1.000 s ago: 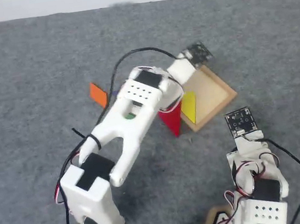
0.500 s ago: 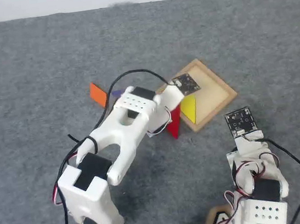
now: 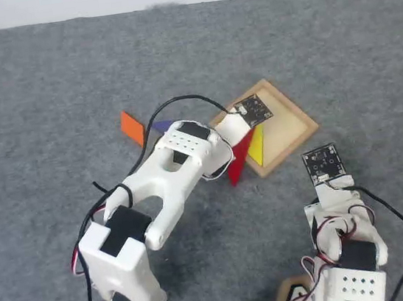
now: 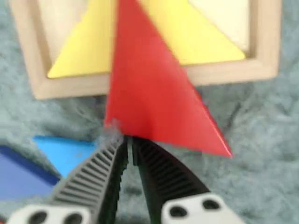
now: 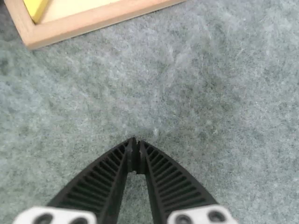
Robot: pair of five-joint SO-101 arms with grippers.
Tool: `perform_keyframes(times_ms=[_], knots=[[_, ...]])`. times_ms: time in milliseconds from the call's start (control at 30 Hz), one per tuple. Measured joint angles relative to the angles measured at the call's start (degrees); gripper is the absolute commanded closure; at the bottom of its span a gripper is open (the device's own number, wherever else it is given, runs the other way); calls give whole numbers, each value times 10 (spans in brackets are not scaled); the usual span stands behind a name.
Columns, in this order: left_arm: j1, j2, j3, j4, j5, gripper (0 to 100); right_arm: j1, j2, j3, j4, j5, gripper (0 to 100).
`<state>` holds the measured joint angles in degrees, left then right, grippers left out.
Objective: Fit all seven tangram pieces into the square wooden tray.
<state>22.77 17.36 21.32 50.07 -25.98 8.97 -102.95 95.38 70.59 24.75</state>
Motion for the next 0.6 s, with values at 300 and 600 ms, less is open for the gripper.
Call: perform_keyframes(times_ms=[300,600], knots=[[52,0,0,-13,2,983,0,0,0,0,0,990],[68,-1,-40,0,44,984,0,0,0,0,0,990]])
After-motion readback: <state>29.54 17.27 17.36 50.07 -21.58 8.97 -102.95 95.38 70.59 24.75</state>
